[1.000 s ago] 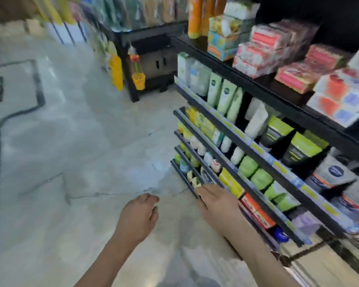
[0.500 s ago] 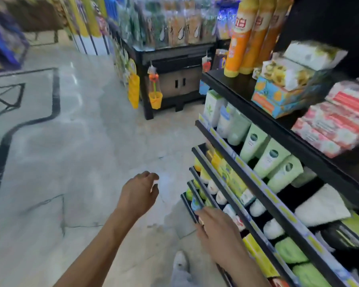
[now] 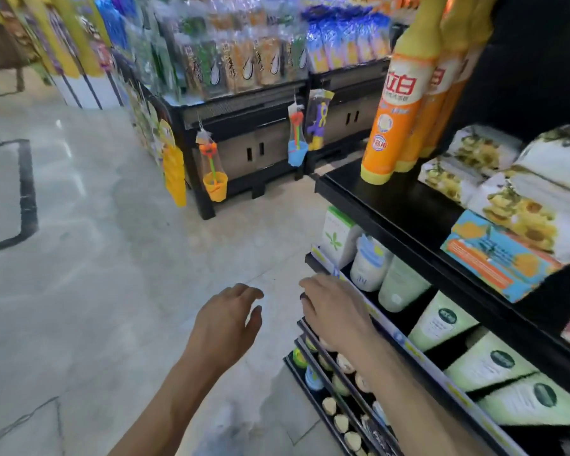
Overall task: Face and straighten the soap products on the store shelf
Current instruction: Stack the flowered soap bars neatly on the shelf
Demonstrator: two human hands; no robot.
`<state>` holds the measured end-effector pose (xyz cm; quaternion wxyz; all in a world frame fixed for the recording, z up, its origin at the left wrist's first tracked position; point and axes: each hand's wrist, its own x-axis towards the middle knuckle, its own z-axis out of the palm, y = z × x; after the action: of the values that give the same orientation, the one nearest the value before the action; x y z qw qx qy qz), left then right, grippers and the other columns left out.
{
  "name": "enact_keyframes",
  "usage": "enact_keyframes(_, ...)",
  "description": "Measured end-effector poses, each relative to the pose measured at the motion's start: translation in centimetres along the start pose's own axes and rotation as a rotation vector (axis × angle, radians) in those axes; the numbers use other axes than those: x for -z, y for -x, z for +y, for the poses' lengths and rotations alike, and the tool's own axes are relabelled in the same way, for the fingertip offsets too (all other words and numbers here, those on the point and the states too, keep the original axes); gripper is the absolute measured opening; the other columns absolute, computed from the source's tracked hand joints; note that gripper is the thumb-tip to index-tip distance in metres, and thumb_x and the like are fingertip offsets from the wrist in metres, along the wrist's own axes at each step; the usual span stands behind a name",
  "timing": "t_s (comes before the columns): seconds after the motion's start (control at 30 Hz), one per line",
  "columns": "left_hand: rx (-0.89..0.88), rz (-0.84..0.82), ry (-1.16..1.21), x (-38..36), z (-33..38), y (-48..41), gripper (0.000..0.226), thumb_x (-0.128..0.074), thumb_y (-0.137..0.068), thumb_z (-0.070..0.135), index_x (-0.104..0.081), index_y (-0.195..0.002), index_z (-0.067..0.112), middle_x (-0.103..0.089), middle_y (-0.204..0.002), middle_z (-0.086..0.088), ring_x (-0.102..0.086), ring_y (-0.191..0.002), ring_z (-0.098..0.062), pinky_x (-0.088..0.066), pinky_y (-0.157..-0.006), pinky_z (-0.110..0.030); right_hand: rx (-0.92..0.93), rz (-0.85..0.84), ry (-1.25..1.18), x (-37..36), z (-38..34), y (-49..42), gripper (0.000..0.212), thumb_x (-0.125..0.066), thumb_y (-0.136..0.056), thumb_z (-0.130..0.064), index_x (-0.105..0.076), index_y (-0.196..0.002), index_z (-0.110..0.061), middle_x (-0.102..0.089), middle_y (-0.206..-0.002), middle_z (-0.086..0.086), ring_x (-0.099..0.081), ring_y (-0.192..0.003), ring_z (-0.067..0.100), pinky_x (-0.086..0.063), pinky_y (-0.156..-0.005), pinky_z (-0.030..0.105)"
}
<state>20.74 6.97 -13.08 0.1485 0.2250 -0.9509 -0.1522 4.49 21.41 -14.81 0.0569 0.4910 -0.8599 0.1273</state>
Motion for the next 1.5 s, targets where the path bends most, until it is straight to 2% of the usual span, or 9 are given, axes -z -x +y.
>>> enact_keyframes(0.1,-0.147,-0.016,0.047,0.6,-1.3,-5.5,0.023,-0.070,-0.092,0.017,-0.072,-0.114,0.020,-0.073,-0.111,0.003,-0.071,-0.091,-0.024,-0.056,-0.071,-0.036,-0.097,0.031,0.036,1.5,-0.7,-2.5,0.031,-0.087,-0.074,-0.028,-0.075,-0.103,-0.022,-0.072,-0.093,-0.005,-0.070,-0.082,0.018,-0.055,-0.063,0.030)
enact_keyframes(0.17,-0.259,-0.020,0.076,1.3,-1.8,-9.3,0.024,-0.071,-0.091,0.016,-0.072,-0.115,0.021,-0.073,-0.112,0.003,-0.071,-0.092,-0.023,-0.057,-0.072,-0.035,-0.168,0.021,0.021,2.7,-1.5,-4.1,0.028,-0.067,-0.093,-0.031,-0.069,-0.120,-0.023,-0.070,-0.112,-0.004,-0.066,-0.103,0.018,-0.054,-0.080,0.034)
enact_keyframes(0.23,-0.378,-0.038,0.114,2.3,-1.6,-12.8,0.026,-0.071,-0.091,0.017,-0.072,-0.117,0.021,-0.072,-0.114,0.003,-0.071,-0.095,-0.022,-0.058,-0.077,-0.035,-0.242,0.079,-0.009,3.8,-2.2,-5.1,0.031,-0.049,-0.102,-0.031,-0.063,-0.129,-0.026,-0.066,-0.120,-0.005,-0.062,-0.111,0.019,-0.051,-0.087,0.035)
enact_keyframes(0.43,-0.709,-0.024,0.198,4.4,1.0,-20.4,0.026,-0.071,-0.091,0.018,-0.070,-0.117,0.020,-0.071,-0.117,0.001,-0.067,-0.101,-0.020,-0.057,-0.086,-0.036,-0.517,0.295,-0.009,9.3,-3.6,-6.7,0.026,-0.060,-0.099,-0.029,-0.068,-0.123,-0.023,-0.068,-0.113,-0.004,-0.066,-0.105,0.021,-0.057,-0.082,0.039)
enact_keyframes(0.63,-0.913,-0.041,0.249,4.7,4.4,-24.1,0.032,-0.074,-0.089,0.022,-0.070,-0.120,0.015,-0.071,-0.117,-0.003,-0.067,-0.103,-0.023,-0.055,-0.087,-0.036,-0.734,0.508,0.000,13.7,-1.3,-7.9,0.013,-0.062,-0.097,-0.019,-0.067,-0.109,-0.018,-0.060,-0.095,-0.003,-0.060,-0.085,0.018,-0.055,-0.076,0.042)
enact_keyframes(0.77,-0.949,-0.136,0.260,3.9,5.8,-24.8,0.046,-0.070,-0.093,0.040,-0.065,-0.133,0.019,-0.067,-0.131,0.001,-0.064,-0.117,-0.019,-0.052,-0.095,-0.033,-0.854,0.538,0.110,14.9,1.6,-8.9,0.031,-0.060,-0.097,-0.011,-0.063,-0.127,-0.010,-0.058,-0.119,0.007,-0.056,-0.114,0.027,-0.052,-0.093,0.039)
enact_keyframes(1.03,-0.887,-0.203,0.268,1.7,5.0,-24.9,0.052,-0.068,-0.094,0.045,-0.060,-0.142,0.026,-0.055,-0.150,0.005,-0.052,-0.139,-0.020,-0.028,-0.109,-0.028,-1.044,0.270,0.188,15.3,6.0,-11.1,0.059,-0.063,-0.095,-0.014,-0.040,-0.148,0.000,-0.040,-0.148,0.022,-0.035,-0.139,0.040,-0.036,-0.114,0.046)
enact_keyframes(1.23,-0.839,-0.252,0.346,1.7,5.1,-24.9,0.054,-0.066,-0.095,0.044,-0.054,-0.146,0.030,-0.048,-0.155,0.011,-0.040,-0.145,-0.011,-0.018,-0.113,-0.019,-1.103,0.219,0.308,14.1,7.0,-11.7,0.067,-0.061,-0.095,-0.035,-0.037,-0.149,-0.002,-0.042,-0.145,0.020,-0.037,-0.137,0.038,-0.031,-0.113,0.047)
enact_keyframes(1.5,-0.799,-0.285,0.376,1.7,5.2,-24.7,0.053,-0.066,-0.096,0.042,-0.053,-0.146,0.031,-0.046,-0.156,0.012,-0.037,-0.148,-0.012,-0.020,-0.114,-0.022,-1.099,0.147,0.300,15.2,7.6,-11.3,0.057,-0.062,-0.096,-0.018,-0.040,-0.146,-0.001,-0.035,-0.145,0.022,-0.034,-0.133,0.040,-0.034,-0.110,0.048)
